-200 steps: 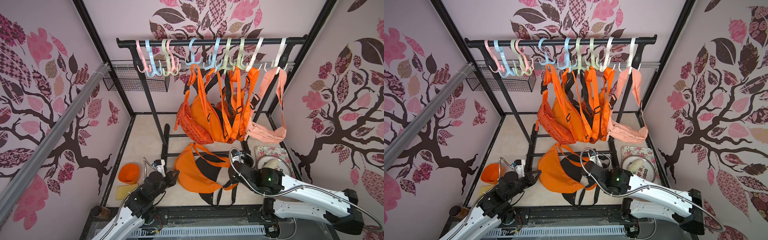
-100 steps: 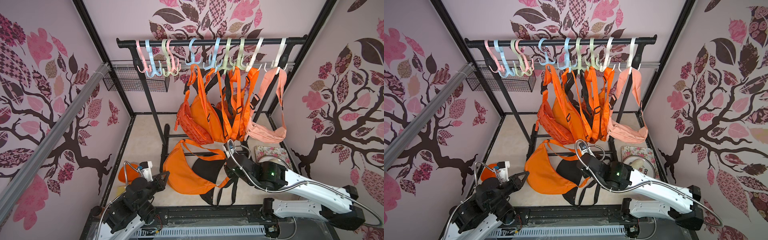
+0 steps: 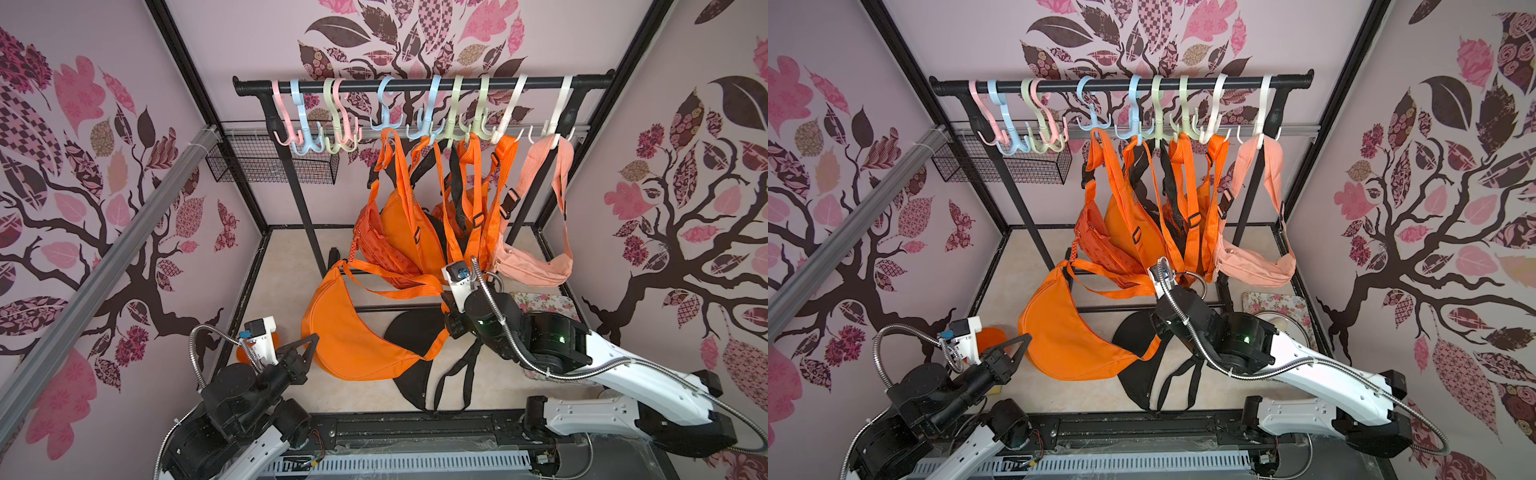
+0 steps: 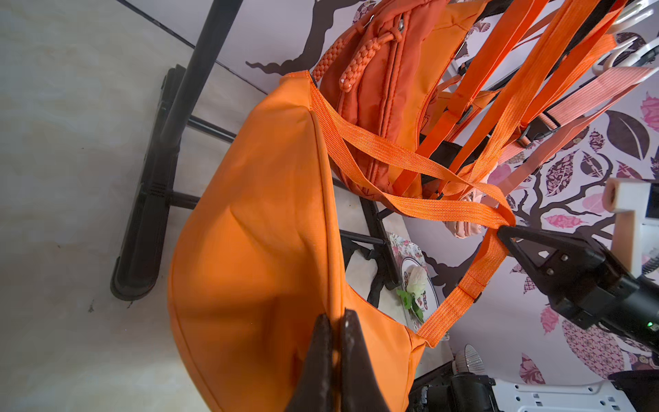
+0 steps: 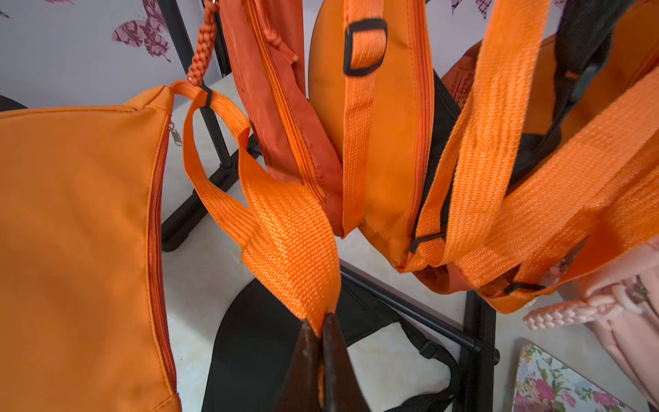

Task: Hang the bag on a hook
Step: Hang the bag on the hook.

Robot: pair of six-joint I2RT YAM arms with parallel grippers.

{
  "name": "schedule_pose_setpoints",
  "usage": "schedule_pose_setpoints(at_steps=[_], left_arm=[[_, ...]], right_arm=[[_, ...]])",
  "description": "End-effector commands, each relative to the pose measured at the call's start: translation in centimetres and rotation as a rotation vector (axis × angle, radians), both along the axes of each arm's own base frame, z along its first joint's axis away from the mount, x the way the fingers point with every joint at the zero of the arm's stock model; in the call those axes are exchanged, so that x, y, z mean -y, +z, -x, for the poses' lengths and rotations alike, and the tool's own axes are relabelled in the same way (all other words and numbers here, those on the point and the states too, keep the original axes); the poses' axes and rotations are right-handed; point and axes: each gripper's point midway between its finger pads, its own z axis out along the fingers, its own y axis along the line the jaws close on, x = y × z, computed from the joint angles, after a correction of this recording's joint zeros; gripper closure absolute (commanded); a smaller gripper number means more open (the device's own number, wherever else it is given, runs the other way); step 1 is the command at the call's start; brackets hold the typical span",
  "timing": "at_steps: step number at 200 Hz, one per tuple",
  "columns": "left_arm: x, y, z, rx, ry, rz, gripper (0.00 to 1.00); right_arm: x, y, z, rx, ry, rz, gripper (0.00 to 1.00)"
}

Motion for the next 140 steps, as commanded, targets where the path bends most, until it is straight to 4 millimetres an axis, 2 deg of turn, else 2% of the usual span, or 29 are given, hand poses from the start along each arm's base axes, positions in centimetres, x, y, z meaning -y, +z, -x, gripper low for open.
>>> schedule_pose_setpoints(at_steps=[1, 43, 77, 108, 140], left_arm=[[-1.1, 3.3, 0.6, 0.103, 0.016, -0.006, 1.00], [-2.7, 6.7, 1.7, 0.194, 0.043, 0.004, 1.00], [-3.1, 9.2, 2.3, 0.276, 0.050, 0.028, 1.00], [-3.1, 12.6, 3.6, 0.416, 0.028, 0.048, 1.00], [-3.2, 15.7, 4.8, 0.515, 0.018, 0.016, 1.00]], right_arm=[[0.4, 4.0, -0.2, 0.082, -0.001, -0.055, 1.00], [-0.2, 9.0, -0.9, 0.192, 0.014, -0.087, 1.00], [-1.4, 12.6, -2.9, 0.241, 0.025, -0.074, 1.00], [-2.7, 18.0, -3.7, 0.365, 0.043, -0.130, 1.00], [-5.5, 22.8, -4.4, 0.470, 0.098, -0.181, 1.00]])
